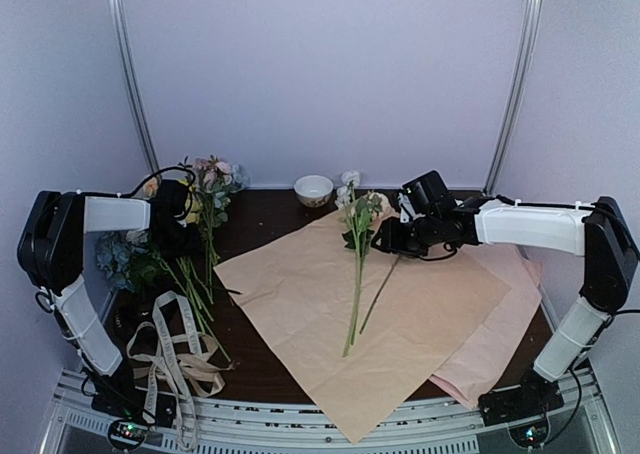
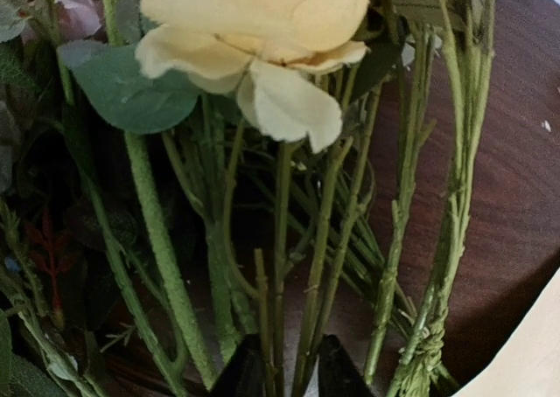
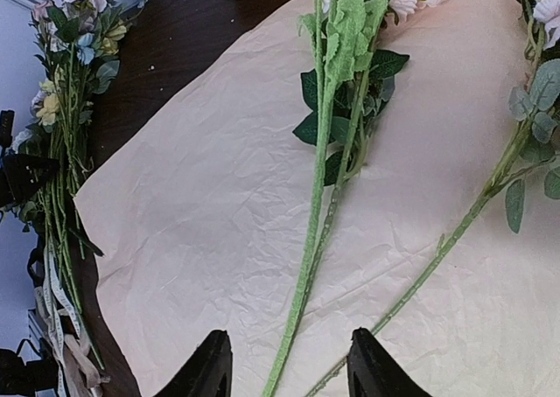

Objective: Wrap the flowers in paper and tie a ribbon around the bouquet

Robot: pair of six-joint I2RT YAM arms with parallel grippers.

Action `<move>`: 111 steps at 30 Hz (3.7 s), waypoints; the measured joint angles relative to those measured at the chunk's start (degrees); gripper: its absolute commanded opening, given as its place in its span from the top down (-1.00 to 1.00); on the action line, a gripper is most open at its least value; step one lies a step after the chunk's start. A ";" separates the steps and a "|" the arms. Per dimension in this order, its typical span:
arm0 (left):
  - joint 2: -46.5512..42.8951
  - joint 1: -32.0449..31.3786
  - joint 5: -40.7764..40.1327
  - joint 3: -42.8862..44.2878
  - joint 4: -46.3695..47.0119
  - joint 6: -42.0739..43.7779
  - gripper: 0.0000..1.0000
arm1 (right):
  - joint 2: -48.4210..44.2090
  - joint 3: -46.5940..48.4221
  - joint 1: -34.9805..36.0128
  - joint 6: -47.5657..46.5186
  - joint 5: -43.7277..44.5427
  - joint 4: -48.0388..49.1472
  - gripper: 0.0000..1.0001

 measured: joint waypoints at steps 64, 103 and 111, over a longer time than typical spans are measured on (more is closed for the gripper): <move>-17.53 -34.29 37.97 -2.40 74.93 -7.37 1.00 | -4.70 11.08 12.33 -8.61 -27.56 35.41 0.34; 6.67 -1.53 -0.35 9.33 -4.11 0.92 0.02 | 8.39 -4.00 -1.95 5.38 -7.26 7.39 0.27; 11.17 0.07 -1.36 13.09 -7.58 0.72 0.26 | 1.29 -4.02 -1.97 1.44 -3.10 4.13 0.27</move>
